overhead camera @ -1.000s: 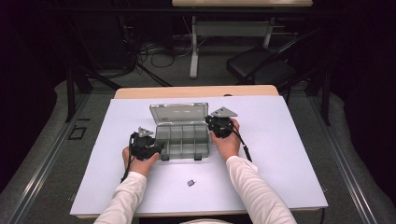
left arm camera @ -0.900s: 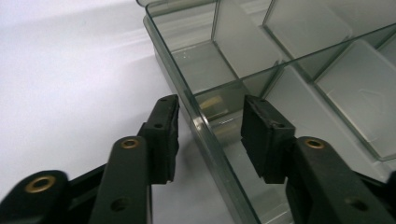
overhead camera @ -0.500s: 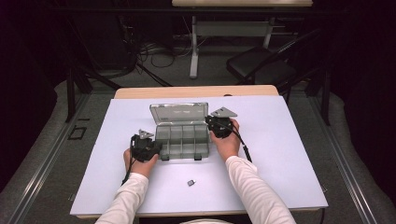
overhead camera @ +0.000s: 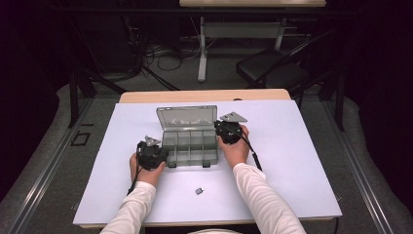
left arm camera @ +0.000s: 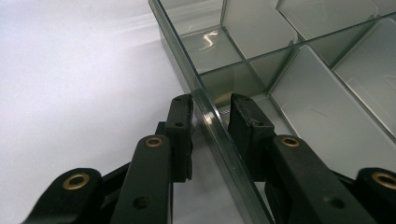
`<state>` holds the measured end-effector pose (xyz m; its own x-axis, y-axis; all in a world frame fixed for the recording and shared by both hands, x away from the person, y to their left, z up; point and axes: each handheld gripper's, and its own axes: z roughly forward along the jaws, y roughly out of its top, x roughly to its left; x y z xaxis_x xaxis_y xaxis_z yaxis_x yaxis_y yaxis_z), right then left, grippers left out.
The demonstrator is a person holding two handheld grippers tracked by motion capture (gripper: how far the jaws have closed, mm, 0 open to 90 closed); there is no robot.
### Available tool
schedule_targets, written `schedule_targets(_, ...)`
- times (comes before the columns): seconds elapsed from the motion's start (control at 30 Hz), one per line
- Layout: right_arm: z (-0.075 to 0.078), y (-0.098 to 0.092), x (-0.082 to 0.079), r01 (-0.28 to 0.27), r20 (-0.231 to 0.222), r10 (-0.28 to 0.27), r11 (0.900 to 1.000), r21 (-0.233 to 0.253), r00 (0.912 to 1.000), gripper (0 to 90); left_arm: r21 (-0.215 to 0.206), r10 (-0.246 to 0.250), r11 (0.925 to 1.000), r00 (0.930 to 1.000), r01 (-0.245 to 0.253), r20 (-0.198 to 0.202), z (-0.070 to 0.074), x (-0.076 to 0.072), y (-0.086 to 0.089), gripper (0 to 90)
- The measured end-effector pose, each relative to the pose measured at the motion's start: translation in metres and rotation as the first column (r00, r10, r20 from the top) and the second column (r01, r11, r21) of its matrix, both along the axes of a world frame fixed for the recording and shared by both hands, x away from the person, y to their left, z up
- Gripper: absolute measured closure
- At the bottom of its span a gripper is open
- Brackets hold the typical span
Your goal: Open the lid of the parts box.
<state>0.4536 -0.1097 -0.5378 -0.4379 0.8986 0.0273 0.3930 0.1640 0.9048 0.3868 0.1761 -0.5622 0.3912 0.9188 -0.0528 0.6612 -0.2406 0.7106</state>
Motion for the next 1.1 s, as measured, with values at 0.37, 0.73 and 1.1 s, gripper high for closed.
schedule_targets(0.37, 0.001, 0.007, 0.002, 0.091, -0.037, -0.089, 0.995, 0.040, 0.9953, 86.7, -0.004, 0.007, 1.0000, 1.0000, -0.007, 0.001, 0.000, 0.000, 0.000, 70.7)
schedule_targets(0.73, 0.007, 0.010, 0.010, 0.112, -0.095, -0.110, 0.994, 0.018, 0.9894, 87.3, -0.006, 0.015, 0.9999, 0.9999, -0.015, -0.001, 0.000, -0.001, -0.001, 71.2)
schedule_targets(1.1, 0.012, 0.014, 0.024, 0.164, -0.182, -0.157, 0.986, 0.027, 0.9707, 88.0, -0.011, 0.022, 0.9997, 0.9997, -0.022, -0.002, 0.000, -0.001, -0.001, 71.6)
